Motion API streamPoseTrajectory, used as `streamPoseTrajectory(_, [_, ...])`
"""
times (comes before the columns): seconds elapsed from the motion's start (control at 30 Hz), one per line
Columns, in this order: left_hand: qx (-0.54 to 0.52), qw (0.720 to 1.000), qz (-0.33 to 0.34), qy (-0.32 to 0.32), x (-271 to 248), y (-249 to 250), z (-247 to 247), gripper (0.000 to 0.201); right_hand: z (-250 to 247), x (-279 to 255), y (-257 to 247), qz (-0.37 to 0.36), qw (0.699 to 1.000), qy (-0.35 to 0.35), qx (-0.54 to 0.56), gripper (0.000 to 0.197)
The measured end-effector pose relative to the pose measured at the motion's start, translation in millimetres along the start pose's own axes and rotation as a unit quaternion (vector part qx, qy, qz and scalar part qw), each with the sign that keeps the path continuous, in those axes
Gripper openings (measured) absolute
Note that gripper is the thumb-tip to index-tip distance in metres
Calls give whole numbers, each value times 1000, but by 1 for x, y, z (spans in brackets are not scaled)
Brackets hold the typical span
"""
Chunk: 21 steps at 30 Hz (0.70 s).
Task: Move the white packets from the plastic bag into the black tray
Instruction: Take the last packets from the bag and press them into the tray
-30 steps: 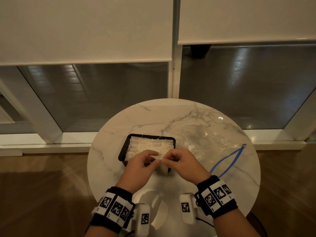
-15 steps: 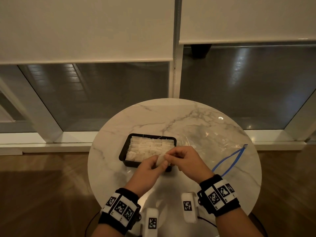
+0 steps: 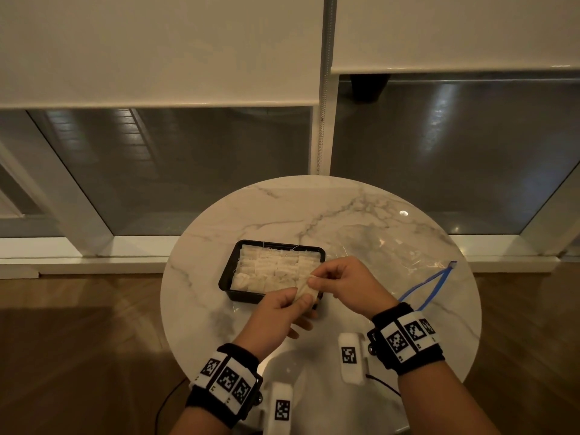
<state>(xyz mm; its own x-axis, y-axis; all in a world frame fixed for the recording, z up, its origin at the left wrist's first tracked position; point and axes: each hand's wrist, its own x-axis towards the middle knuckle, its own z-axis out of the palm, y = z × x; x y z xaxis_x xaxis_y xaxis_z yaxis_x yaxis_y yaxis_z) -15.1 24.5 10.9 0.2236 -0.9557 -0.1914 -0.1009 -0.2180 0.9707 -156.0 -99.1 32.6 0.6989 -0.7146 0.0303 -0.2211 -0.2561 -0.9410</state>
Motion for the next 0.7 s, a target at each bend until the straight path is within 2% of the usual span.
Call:
streamPoseTrajectory(0.17, [29,999,4,21,4,-6,-2,25,-2,6,-5,8,1000,-9,-13,17])
streamPoseTrajectory(0.23, [98,992,31,70,7,-14,-7,21,-5,12,-4,25,1000,-1,-11,15])
streamPoseTrajectory(0.3, [200,965,71,151,10,-26,-14,14,-9,20,1,53,998,22,-27,13])
streamPoseTrajectory(0.37, [335,913,107,206,12,-35,-20,9,-11,28,9,73,995,36,-60,12])
streamPoseTrajectory(0.43, [438,869,110,200,16,-41,-23,19,-9,36,17,76,991,28,-107,12])
streamPoseTrajectory(0.47, [466,858,102,188,19,-43,-23,25,-8,40,20,75,988,19,-133,12])
streamPoseTrajectory(0.7, [561,819,24,115,37,-47,-10,47,13,61,21,105,954,-65,-273,11])
